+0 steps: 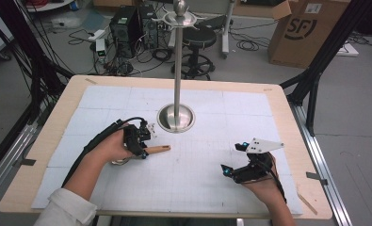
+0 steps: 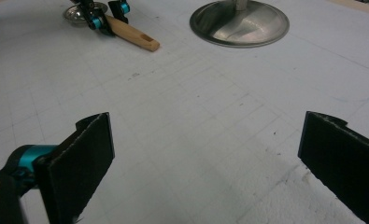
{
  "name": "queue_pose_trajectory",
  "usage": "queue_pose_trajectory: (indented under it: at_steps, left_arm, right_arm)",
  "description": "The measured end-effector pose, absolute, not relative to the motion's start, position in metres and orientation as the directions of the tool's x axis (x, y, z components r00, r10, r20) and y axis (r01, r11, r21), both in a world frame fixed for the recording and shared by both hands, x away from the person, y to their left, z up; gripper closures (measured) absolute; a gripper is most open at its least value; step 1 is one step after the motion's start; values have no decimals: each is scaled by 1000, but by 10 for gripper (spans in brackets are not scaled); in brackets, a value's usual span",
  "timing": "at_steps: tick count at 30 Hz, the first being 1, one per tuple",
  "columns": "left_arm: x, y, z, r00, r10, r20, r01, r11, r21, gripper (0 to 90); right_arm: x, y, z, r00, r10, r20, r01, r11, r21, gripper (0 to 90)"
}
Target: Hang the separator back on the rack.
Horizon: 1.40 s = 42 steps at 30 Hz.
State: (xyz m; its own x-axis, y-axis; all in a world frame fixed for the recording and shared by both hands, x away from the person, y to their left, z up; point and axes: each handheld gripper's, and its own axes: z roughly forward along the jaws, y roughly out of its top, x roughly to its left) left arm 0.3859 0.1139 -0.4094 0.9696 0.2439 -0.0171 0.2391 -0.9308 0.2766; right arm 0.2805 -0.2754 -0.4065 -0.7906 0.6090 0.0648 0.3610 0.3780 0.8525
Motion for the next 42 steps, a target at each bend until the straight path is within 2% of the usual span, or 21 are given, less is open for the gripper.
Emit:
queue_pose_trajectory:
  at_steps: [10, 21, 42]
  left_arm:
    - [382, 117, -409, 974, 226, 10, 212, -930, 300, 682]
    - [375, 140, -376, 969, 248, 5, 213, -843, 495, 682]
    - [368, 156, -349, 960, 281, -5, 208, -700, 683, 681]
  right_arm:
    - [281, -277, -406, -788, 612, 63, 358, 372, 857, 21]
    - [281, -278, -407, -784, 617, 69, 367, 372, 852, 21]
    - [278, -282, -407, -778, 624, 67, 368, 367, 854, 21]
